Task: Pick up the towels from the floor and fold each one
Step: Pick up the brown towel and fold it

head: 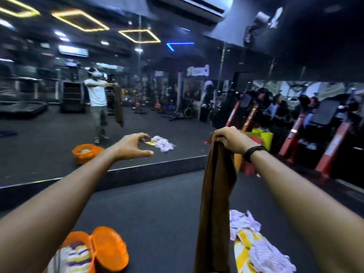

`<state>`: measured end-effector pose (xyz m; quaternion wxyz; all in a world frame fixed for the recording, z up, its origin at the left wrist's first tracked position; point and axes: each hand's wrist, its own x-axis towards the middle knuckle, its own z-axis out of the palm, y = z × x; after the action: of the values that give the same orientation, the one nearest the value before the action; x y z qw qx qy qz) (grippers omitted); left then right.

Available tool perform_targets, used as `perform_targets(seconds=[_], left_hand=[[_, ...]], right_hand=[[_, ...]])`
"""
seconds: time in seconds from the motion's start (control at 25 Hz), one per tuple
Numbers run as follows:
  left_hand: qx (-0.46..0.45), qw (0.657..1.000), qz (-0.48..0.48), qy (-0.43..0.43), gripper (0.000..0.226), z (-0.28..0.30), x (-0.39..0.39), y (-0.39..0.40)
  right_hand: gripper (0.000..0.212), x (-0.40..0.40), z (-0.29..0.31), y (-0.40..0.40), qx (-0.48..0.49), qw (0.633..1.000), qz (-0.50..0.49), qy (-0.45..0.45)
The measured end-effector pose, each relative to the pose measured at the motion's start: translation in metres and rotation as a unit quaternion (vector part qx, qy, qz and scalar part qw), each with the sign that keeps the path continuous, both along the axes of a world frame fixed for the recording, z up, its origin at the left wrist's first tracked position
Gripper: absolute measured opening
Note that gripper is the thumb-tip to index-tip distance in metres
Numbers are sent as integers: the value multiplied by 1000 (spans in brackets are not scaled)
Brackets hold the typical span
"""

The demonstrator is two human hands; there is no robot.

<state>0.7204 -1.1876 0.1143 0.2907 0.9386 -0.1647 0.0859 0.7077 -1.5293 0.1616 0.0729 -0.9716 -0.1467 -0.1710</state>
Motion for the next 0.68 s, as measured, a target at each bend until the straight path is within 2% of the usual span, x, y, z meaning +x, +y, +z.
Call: perform_targets(seconds=[0.16,0.28,0.44,0.68], left_hand=[[11,995,102,3,72,-3,-35,130],[10,990,143,13,82,-9,-61,229],[29,983,181,20,68,-18,-87,346],[51,969,239,46,70,-21,-121,505]], right_hand=[[22,14,-1,112,-15,998,58,-13],[21,30,-6,210,-16,993,113,-2],[32,55,-16,329,-22,988,150,22],[28,69,-25,489,-35,979,201,24]])
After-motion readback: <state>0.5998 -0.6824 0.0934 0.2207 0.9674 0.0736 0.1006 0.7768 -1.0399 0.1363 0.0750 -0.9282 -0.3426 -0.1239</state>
